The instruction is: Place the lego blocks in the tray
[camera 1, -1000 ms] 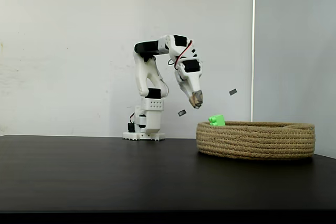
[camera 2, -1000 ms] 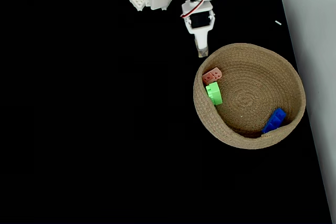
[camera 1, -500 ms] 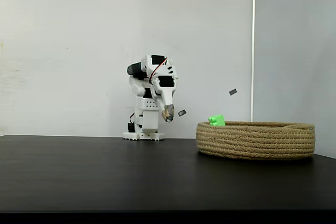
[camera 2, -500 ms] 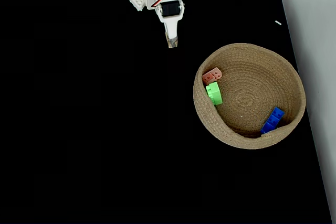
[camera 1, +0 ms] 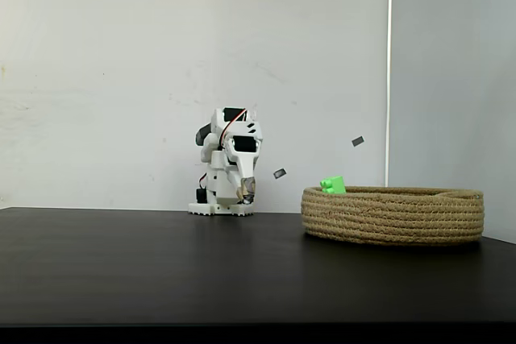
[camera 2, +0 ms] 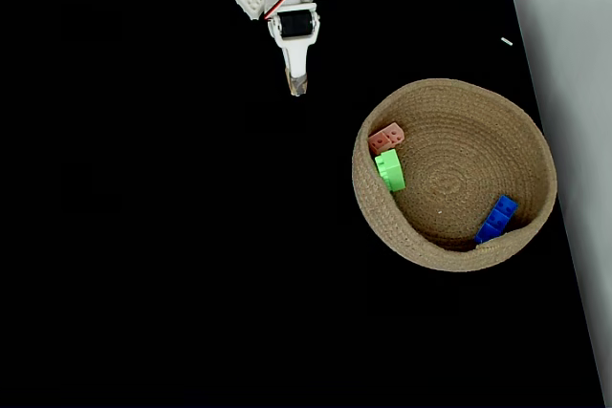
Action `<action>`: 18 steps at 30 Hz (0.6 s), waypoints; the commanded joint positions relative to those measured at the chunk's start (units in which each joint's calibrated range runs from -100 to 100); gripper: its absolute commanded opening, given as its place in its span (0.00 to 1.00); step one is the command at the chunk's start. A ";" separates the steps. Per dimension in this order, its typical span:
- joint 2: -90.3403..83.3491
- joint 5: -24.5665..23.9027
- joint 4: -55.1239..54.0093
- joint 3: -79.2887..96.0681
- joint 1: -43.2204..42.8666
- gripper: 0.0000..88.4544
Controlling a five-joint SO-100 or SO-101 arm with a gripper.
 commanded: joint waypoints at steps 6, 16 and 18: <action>-1.00 -0.34 0.16 0.43 -0.20 0.00; -1.00 -1.47 -0.01 0.43 -0.20 0.00; -1.00 -1.42 -0.01 0.43 -0.20 0.00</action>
